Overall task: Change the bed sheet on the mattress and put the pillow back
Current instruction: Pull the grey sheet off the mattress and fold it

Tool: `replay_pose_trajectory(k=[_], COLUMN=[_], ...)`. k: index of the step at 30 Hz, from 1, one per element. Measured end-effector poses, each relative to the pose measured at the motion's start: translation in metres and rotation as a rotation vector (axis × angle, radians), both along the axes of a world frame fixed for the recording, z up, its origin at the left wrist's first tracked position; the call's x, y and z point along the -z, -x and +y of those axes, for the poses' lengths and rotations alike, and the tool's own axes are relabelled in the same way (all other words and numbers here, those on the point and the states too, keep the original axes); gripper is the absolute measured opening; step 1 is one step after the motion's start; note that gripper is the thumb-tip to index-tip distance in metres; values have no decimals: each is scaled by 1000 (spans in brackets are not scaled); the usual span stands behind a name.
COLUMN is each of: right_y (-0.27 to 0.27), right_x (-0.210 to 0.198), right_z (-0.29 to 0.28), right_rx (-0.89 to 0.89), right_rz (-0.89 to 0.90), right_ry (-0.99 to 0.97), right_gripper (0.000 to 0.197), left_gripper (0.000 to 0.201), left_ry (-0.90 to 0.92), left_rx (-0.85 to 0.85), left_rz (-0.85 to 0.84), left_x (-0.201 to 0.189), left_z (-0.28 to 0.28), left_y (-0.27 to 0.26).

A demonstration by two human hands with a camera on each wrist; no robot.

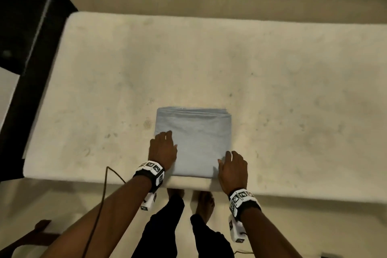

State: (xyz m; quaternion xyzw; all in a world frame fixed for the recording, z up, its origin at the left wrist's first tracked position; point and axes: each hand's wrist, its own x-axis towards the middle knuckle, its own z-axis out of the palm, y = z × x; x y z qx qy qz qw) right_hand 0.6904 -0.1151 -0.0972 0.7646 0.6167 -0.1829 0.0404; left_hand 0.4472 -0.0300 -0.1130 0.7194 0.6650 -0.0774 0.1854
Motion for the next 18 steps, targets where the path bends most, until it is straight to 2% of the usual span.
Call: replay_pose_trajectory(k=[3, 8, 13, 18], right_y=[1, -14, -36, -53], right_x=[-37, -118, -195, -255], right_z=[4, 3, -3, -18], right_rx=[-24, 11, 73, 166], right_rz=[0, -21, -63, -144], right_ry=[-18, -77, -200, -265], right_gripper=[50, 50, 43, 36], left_gripper=[60, 61, 55, 45], left_ry=[-29, -110, -196, -281], left_rx=[111, 236, 340, 463], left_rz=[21, 22, -11, -83], left_x=[-42, -128, -206, -269], left_z=[7, 15, 17, 17], left_y=[-27, -62, -88, -113])
